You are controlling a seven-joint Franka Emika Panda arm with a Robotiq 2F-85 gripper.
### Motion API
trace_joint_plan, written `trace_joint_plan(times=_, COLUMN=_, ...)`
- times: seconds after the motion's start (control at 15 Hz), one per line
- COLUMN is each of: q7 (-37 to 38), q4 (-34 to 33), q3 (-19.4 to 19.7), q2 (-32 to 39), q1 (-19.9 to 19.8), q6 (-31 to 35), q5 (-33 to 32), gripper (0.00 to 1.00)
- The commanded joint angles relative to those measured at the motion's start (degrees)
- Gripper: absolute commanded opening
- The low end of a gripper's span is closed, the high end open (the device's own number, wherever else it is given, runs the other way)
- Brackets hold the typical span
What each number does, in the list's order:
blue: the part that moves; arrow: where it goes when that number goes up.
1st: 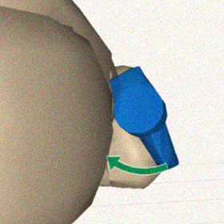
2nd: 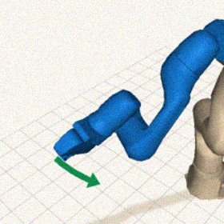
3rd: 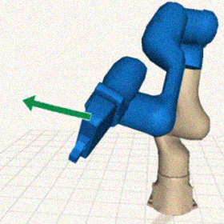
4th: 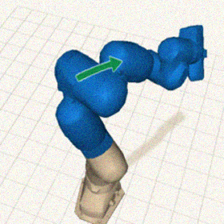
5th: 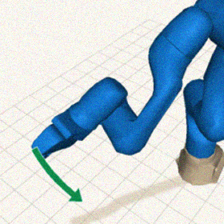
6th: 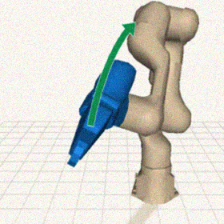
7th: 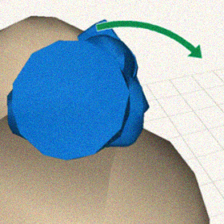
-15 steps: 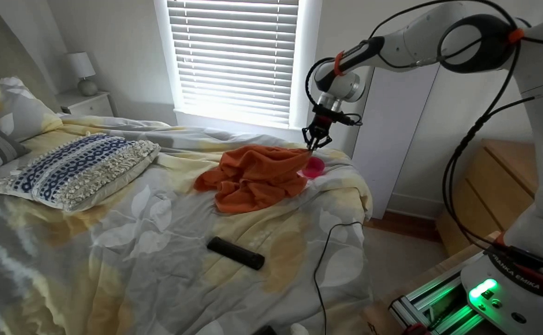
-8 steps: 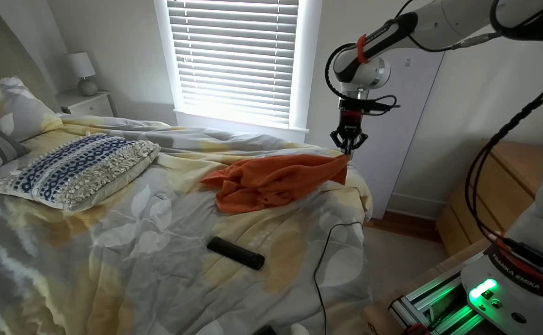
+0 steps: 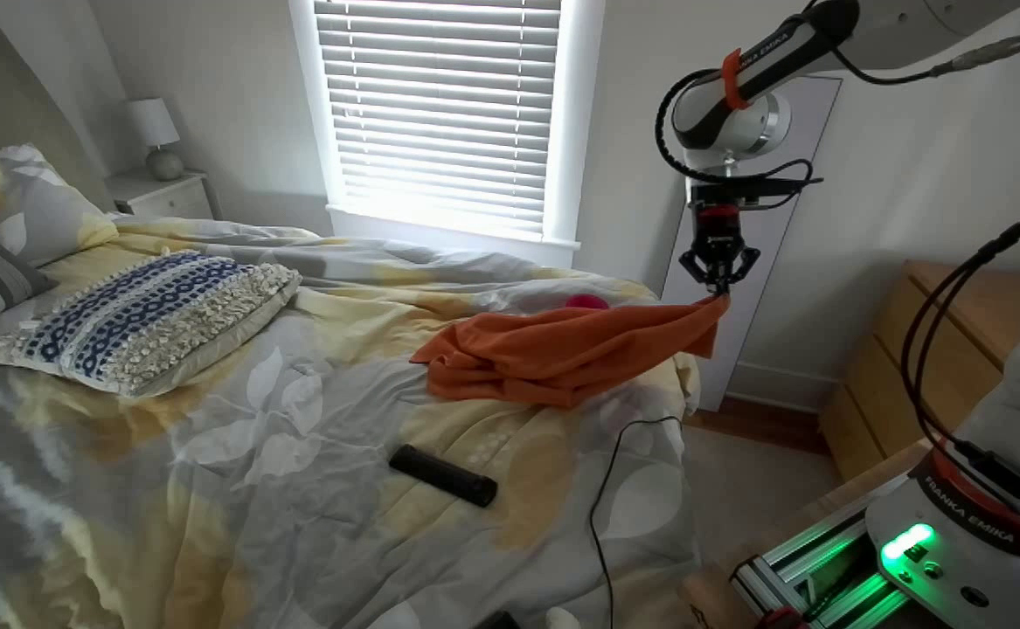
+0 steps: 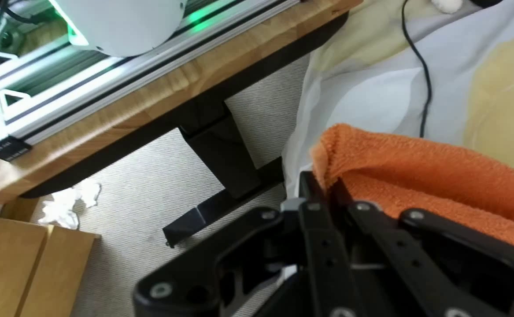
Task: Pull the orange towel closer to the edge
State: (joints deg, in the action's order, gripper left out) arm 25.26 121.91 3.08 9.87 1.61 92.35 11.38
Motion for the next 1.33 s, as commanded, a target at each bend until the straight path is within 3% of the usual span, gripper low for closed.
trace_joint_plan(times=0.0, q7=4.55, q4=5.12, q3=1.52, q2=-5.45, q1=-1.29, q6=-2.69, q5=-5.59, gripper=0.02)
trace_joint_plan(times=0.47, q7=7.43, q4=7.98, q3=3.10, q2=-6.10, q1=-3.96, q6=-2.52, q5=-12.49, gripper=0.02)
trace_joint_plan(times=1.27, q7=12.18, q4=7.44, q3=4.17, q2=-2.56, q1=-4.88, q6=-0.80, q5=-26.52, gripper=0.02)
